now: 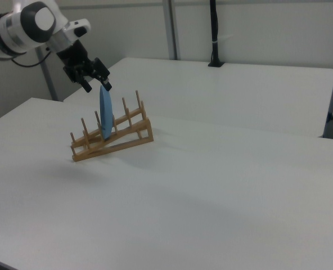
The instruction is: Place plate in plate rack
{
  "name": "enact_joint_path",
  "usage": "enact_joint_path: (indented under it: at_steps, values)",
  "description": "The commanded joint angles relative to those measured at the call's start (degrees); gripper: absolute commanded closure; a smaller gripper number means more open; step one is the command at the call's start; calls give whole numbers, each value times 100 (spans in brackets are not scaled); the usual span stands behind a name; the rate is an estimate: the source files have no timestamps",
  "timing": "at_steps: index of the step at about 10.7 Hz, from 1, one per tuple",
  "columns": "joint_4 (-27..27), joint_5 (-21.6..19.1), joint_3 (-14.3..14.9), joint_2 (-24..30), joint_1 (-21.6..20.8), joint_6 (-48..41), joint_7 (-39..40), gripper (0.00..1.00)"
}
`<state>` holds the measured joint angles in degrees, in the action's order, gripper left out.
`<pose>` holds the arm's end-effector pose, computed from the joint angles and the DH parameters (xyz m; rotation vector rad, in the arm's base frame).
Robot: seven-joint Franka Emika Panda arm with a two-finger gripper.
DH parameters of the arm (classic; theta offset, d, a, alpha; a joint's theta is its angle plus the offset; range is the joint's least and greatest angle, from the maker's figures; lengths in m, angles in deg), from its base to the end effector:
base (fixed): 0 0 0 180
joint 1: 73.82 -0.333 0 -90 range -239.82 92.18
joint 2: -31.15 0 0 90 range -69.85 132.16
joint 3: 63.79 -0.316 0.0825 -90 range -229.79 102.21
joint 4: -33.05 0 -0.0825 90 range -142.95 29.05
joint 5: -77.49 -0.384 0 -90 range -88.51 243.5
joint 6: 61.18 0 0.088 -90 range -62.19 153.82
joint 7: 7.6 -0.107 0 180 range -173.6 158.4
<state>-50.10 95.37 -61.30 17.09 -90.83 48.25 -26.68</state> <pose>0.6409 0.1467 0.5710 2.8710 -0.0061 0.4264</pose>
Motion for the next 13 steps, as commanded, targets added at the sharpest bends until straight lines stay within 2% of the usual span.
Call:
enact_joint_path:
  at_steps: [1,3,6,13]
  values:
    - [-219,-985,14,596,662,-895,1245,0]
    - [-359,-1374,14,877,1093,-1406,1626,0]
    - [-930,-1375,5,1308,1445,-1645,1644,0]
    - [-817,-1340,32,1257,1692,-1891,1820,0]
